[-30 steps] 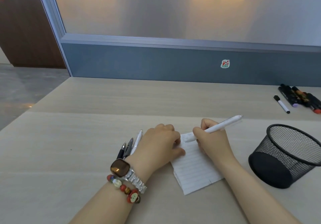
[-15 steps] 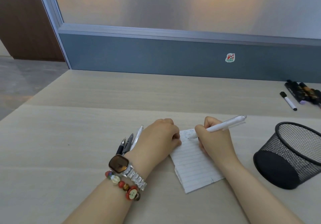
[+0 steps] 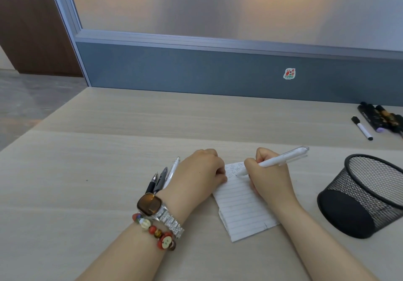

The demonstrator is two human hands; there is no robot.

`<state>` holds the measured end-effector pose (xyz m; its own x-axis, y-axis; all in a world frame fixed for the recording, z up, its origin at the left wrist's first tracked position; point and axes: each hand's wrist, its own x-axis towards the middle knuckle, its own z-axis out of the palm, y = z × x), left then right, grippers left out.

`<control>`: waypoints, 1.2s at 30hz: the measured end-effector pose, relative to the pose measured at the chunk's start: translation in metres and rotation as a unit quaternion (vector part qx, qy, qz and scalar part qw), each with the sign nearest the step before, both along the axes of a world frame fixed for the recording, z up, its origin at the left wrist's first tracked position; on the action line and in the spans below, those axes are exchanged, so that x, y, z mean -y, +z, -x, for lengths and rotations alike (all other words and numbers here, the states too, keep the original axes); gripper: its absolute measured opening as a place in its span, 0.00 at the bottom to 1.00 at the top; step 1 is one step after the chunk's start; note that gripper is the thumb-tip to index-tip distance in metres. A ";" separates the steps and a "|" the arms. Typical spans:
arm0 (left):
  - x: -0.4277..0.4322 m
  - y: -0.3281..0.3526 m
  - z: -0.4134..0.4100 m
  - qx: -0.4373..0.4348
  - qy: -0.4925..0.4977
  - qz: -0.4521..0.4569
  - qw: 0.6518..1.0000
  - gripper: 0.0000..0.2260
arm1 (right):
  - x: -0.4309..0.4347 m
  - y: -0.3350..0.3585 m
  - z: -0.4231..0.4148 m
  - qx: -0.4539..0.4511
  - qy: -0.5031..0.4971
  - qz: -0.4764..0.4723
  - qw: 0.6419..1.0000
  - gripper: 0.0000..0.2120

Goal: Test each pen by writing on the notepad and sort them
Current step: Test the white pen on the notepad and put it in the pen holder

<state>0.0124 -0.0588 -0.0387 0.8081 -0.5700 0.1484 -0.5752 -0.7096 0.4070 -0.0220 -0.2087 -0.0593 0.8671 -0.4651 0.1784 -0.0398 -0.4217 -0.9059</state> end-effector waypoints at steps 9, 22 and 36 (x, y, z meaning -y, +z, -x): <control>0.000 -0.001 0.000 -0.005 0.000 -0.002 1.000 0.07 | 0.001 0.000 0.000 0.006 -0.011 0.009 1.000 0.16; -0.002 0.000 0.002 0.016 -0.001 0.085 0.996 0.14 | 0.008 0.015 0.002 0.037 0.090 -0.252 0.963 0.18; 0.003 0.003 0.008 -0.015 -0.039 0.179 0.983 0.04 | 0.002 0.031 0.005 0.029 0.163 -0.442 0.881 0.26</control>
